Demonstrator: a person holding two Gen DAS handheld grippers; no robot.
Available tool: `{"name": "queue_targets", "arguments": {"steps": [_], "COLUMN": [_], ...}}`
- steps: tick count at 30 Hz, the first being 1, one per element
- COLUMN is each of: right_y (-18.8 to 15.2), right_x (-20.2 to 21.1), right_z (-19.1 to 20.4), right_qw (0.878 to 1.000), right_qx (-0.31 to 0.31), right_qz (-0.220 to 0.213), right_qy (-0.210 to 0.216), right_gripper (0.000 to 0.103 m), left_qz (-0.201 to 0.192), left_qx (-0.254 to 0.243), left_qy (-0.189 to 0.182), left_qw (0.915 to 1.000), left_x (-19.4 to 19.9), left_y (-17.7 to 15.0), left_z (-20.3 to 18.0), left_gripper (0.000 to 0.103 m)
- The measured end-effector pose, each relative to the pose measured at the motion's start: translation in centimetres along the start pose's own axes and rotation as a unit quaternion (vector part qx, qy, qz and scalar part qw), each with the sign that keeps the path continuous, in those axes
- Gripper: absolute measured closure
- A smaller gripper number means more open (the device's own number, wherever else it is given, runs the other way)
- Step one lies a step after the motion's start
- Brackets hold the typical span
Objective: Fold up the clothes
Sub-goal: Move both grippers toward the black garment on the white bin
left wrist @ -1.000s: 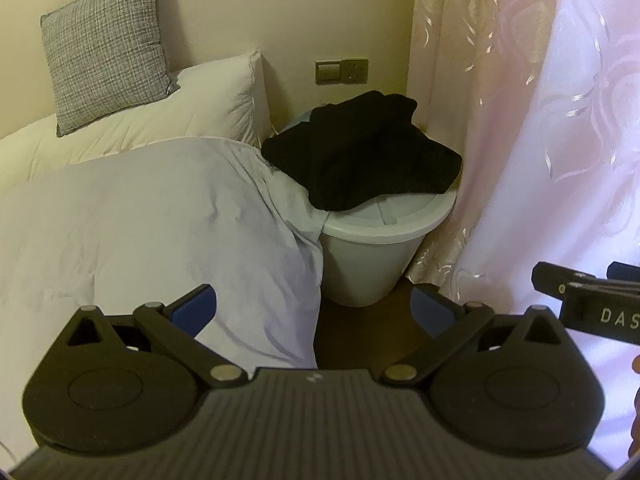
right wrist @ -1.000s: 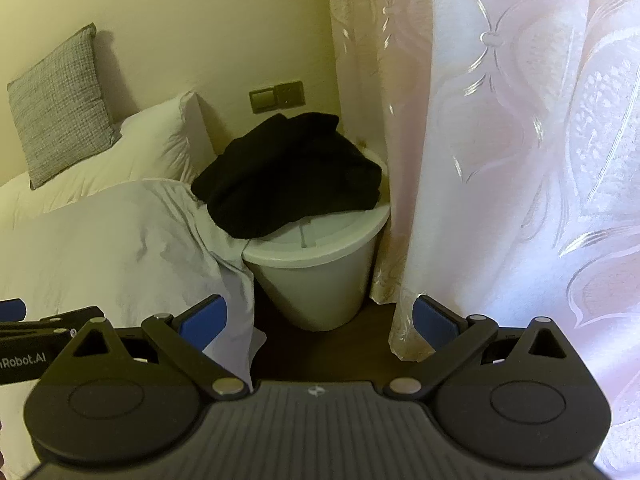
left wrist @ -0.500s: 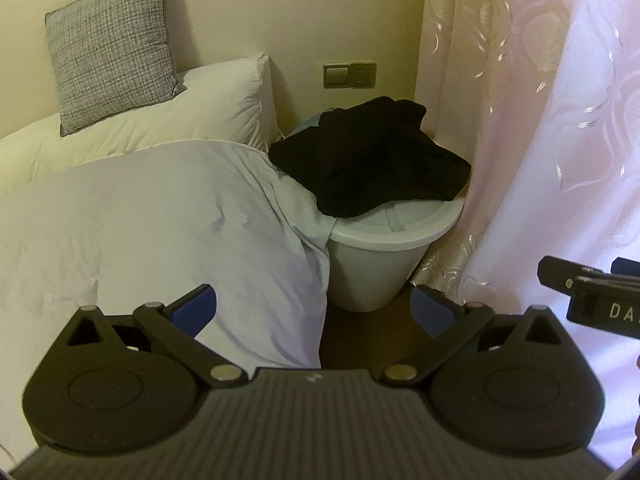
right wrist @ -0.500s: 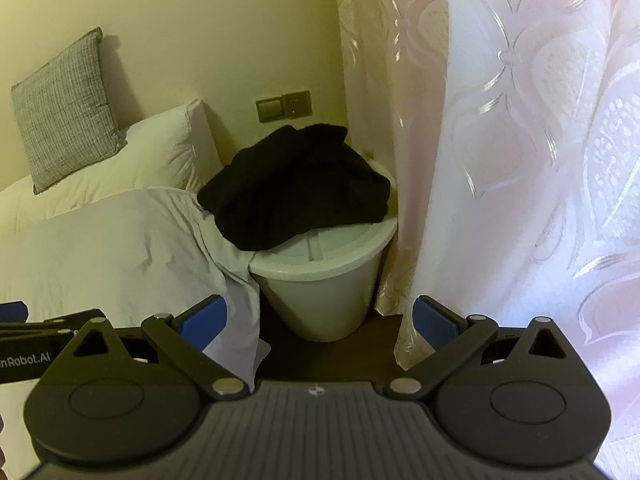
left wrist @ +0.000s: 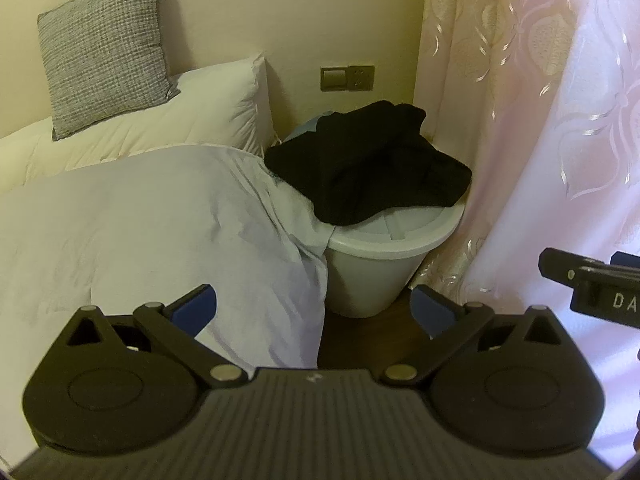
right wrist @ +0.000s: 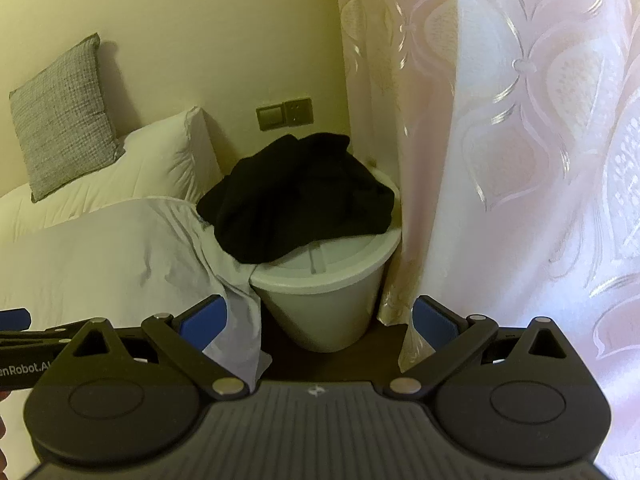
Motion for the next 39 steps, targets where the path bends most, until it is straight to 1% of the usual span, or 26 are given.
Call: {"name": "queue_targets", "arguments": {"steps": [16,26,30,39], "right_y": [1.3,1.4,1.4,1.6], "right_x": [-1.7,-2.7,-3.2,-4.3], "right_z": [0.0,0.8,1.1,2.4], "right_qw": [1.0,1.0,1.0,1.0], "right_qx": [0.001,-0.001,0.002,0.005], "right_qz": [0.005,0.012,0.016,0.022], "right_qy": [0.002,0.001,0.001,0.002], "right_gripper": [0.001,0.001,0.001,0.001], "left_qz": [0.004,0.018,0.027,0.043], "left_qx": [-0.002,-0.009,-0.002,0.019], "left_qy": [-0.008,-0.023,-0.031,-0.029], "left_qw": [1.0,0.9995,0.9992,0.9985], "left_x": [-1.3,-2.3,-2.8,-3.8], "left_y": [0.5,0.5,0.5,0.2], "left_z": [-0.3,-0.3,0.0,2.0], "left_gripper": [0.001,0.001,0.001,0.001]}}
Point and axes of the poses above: each gripper's, at about its wrist camera, not at the fingertips, and x roughly against the way its jaws point, z to its left, y to its top, the point moved 9 cm from there along -x, roughly the way its jaws point, and after that the axes turned 2 degrees about -x, right-handed, at the moved point
